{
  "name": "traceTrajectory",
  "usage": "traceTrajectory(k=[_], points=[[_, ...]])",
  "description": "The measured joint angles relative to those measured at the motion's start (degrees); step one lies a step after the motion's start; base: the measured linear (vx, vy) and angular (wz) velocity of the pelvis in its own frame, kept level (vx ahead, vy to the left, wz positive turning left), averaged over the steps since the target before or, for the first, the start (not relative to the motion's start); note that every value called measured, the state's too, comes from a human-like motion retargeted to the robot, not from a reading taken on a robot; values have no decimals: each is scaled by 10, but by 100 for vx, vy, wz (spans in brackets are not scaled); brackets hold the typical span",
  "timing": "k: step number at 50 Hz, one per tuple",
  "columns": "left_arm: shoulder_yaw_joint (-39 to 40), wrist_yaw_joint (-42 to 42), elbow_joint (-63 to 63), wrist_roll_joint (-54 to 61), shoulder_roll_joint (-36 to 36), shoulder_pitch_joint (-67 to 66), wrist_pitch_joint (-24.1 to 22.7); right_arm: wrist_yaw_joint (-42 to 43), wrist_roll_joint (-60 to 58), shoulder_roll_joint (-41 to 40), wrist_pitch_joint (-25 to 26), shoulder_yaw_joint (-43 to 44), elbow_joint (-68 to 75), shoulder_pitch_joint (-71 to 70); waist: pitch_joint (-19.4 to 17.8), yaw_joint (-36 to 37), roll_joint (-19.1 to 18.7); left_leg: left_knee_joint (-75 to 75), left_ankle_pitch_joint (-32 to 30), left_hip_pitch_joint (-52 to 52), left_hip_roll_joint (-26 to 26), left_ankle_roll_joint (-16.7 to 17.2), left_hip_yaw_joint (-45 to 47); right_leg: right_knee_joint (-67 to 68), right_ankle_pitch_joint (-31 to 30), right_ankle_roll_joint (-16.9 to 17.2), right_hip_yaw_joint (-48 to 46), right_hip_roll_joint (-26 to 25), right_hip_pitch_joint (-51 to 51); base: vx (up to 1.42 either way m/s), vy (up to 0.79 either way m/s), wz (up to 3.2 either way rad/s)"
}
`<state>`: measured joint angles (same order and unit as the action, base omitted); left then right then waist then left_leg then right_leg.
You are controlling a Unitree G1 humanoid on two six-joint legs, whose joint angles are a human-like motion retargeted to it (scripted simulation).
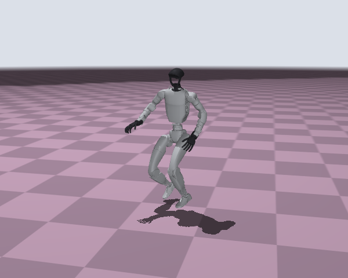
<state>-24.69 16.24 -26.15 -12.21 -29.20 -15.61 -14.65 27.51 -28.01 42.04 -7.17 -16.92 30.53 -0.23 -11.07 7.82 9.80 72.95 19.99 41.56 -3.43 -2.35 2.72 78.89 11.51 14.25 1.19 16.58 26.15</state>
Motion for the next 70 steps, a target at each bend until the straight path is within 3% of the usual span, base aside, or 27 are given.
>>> traceTrajectory(k=[4,10,13,15,18,24,30,33,35,37,41,43,44,45,50,57,65,70], points=[[37,34,-46,-10,12,1,-1,15,6,-40,-24,15,-117,-4,11,-42,27,-30,-49,50,-15,33,1,136,104,-46,7,61,64,-4,26,-5],[89,147,-60,8,49,68,-5,82,-23,-57,-6,25,-195,-63,-20,-56,31,135,119,208,-23,-10,17,325,364,-167,101,146,155,-15,23,17],[109,202,-69,11,72,140,-12,110,-23,-62,20,20,-124,-117,-39,-27,10,189,132,296,-12,-32,20,309,385,-228,156,123,251,-36,20,-9],[113,229,-74,8,107,170,-20,125,-6,-71,25,7,-58,-141,-9,27,-6,202,121,378,32,-34,19,293,385,-265,184,57,350,-33,7,-87],[107,245,-104,16,117,194,-31,144,53,-73,3,-18,71,-178,18,68,-12,176,80,416,41,0,-16,282,385,-287,188,-15,392,-22,-16,-36],[88,191,-190,40,120,153,-35,139,118,-59,-38,-43,176,-171,34,61,-45,53,-84,357,-58,125,-141,177,385,-253,197,-119,267,-10,-30,92],[59,110,-289,29,114,108,-9,95,130,-65,-42,-61,212,-134,46,14,-78,-11,-281,307,-88,168,-166,66,385,-228,202,-170,125,-13,-32,177],[45,72,-329,11,98,104,9,61,130,-73,-36,-68,233,-122,23,-17,-66,-41,-329,269,-99,169,-126,19,385,-215,186,-148,50,-21,-28,218],[39,54,-351,0,90,102,21,42,126,-82,-31,-67,243,-110,17,-28,-67,-35,-321,260,-79,154,-94,-9,385,-210,158,-144,17,-22,-24,197],[39,47,-368,-8,83,99,35,25,126,-87,-25,-60,242,-94,15,-31,-76,2,-262,258,-28,115,-56,-35,385,-205,117,-150,-5,-21,-18,156],[67,55,-388,-4,73,97,59,11,132,-87,-15,-39,238,-67,23,-30,-100,120,-97,256,122,22,12,-94,385,-204,22,-172,-19,-21,-13,128],[88,64,-390,5,73,95,66,8,137,-89,-11,-29,234,-53,31,-26,-111,181,-38,248,201,-11,39,-118,385,-204,-24,-182,-18,-17,-8,106],[101,66,-386,16,71,98,72,-3,143,-87,-7,-19,224,-45,17,-24,-116,208,-15,221,235,-16,44,-134,385,-205,-44,-187,-39,-13,-8,111],[115,67,-379,29,67,104,80,-18,151,-83,-1,-7,209,-37,-7,-22,-121,233,7,182,266,-15,45,-151,385,-205,-65,-192,-72,-10,-8,122],[152,70,-322,81,76,104,83,-59,161,-85,1,8,172,1,-40,-19,-144,232,61,39,386,-3,62,-219,385,-198,-157,-198,-152,-6,-4,132],[137,56,-211,101,91,112,68,-107,147,-81,-9,-12,130,0,-46,-2,-171,89,95,-88,445,48,129,-307,361,-181,-256,-185,-213,-6,5,124],[124,71,-79,68,97,126,55,-114,117,-92,-3,-57,140,-70,-49,37,-165,97,103,-66,453,67,154,-251,379,-194,-308,-132,-195,-8,11,79],[156,112,17,57,89,143,47,-77,133,-106,4,-59,150,-113,-73,48,-158,206,80,-4,536,42,132,-212,385,-212,-292,-123,-186,-6,12,36]])
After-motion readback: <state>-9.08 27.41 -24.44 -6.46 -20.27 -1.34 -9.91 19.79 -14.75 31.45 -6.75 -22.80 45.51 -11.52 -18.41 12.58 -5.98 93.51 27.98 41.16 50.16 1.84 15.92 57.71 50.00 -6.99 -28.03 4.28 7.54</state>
